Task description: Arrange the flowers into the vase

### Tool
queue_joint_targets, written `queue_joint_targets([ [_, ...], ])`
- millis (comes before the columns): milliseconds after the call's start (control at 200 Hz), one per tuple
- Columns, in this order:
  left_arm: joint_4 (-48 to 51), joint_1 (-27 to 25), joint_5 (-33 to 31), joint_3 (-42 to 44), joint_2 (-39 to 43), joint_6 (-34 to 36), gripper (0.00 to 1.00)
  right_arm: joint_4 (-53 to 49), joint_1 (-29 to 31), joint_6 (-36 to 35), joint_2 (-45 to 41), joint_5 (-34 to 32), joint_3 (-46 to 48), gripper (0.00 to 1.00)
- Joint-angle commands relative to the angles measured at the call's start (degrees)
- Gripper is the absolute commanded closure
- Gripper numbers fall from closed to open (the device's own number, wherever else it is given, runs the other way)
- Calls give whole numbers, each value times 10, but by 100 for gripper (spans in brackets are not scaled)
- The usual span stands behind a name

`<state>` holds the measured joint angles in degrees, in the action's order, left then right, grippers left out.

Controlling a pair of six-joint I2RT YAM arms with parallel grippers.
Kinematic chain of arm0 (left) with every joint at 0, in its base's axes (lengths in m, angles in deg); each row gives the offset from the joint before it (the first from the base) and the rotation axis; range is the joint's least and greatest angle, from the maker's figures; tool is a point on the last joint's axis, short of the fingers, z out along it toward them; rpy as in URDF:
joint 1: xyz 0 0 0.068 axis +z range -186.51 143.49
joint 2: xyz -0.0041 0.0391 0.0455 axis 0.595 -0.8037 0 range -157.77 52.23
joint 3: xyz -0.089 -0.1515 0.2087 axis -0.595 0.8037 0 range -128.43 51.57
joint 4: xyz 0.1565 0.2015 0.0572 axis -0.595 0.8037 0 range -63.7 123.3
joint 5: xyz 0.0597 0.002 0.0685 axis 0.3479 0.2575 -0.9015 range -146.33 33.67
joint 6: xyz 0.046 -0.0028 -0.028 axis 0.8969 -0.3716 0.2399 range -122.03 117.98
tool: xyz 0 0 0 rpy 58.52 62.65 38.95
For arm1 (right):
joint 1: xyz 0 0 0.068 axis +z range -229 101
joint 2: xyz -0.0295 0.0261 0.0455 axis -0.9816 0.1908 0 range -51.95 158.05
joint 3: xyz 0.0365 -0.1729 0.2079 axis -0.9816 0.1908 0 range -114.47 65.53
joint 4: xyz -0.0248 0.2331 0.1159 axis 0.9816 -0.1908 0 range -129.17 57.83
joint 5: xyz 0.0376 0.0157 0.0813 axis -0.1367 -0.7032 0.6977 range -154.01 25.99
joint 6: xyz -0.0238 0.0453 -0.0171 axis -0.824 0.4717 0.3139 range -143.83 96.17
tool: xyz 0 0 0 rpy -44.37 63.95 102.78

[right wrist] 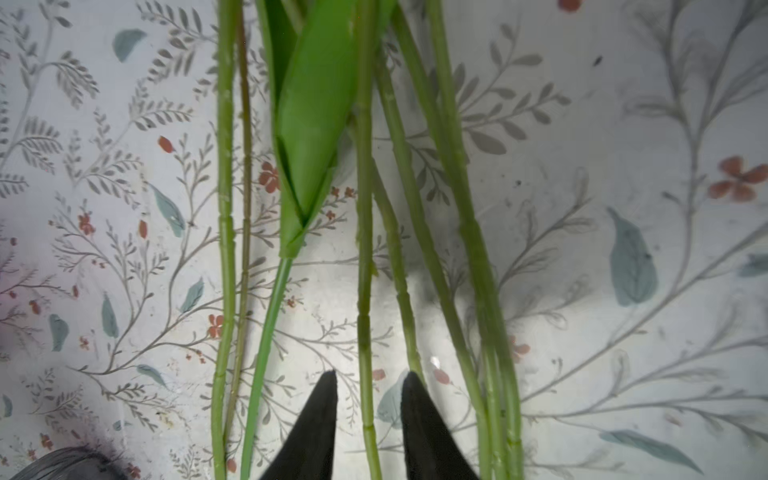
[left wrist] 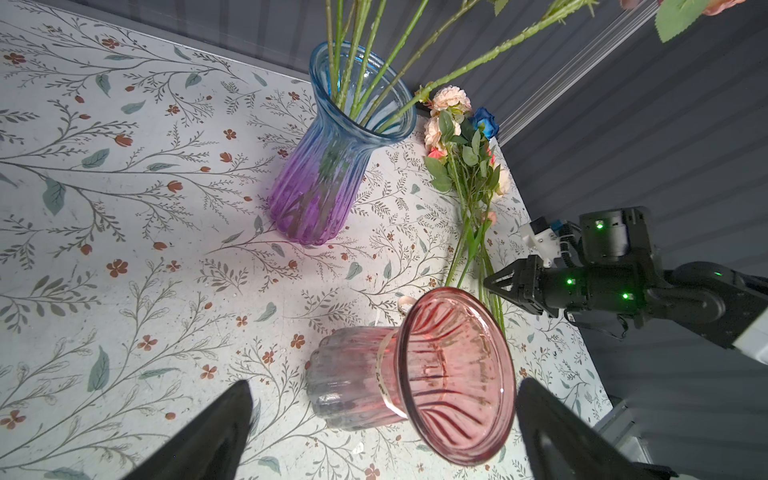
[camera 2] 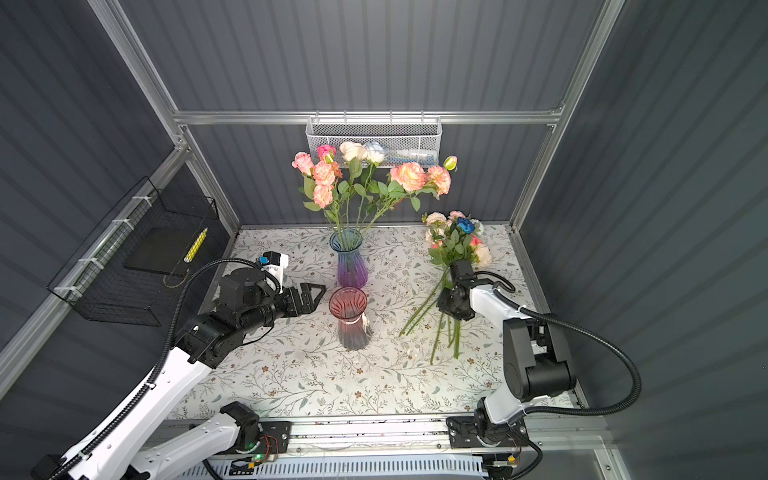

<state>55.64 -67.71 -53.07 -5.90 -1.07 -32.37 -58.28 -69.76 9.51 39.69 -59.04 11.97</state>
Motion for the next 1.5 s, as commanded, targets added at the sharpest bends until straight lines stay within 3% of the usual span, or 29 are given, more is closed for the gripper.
queue_joint_targets([
  [0,15,-2,-9,-5,11,13,0,15,-1,7,14,13,3,70],
  [315,11,-2,-10,-2,9,12,0,0,3,-2,71,-9,-25,79],
  [535,10,-2,-7,-2,6,11,0,17,3,-10,57,3,-17,100],
  [985,9,-2,-19,-10,5,17,0,4,3,-10,-218,-94,22,100],
  [1121,11,-2,-24,-14,5,20,0,17,3,-14,-325,-94,15,100],
  [1276,15,-2,-31,-20,8,24,0,35,12,-33,-402,-47,-27,100],
  [1381,22,-2,-39,-28,11,30,0,54,58,-60,-428,-45,-69,100],
  [1496,27,-2,-45,-34,16,35,0,56,171,-122,-419,-100,-138,100],
])
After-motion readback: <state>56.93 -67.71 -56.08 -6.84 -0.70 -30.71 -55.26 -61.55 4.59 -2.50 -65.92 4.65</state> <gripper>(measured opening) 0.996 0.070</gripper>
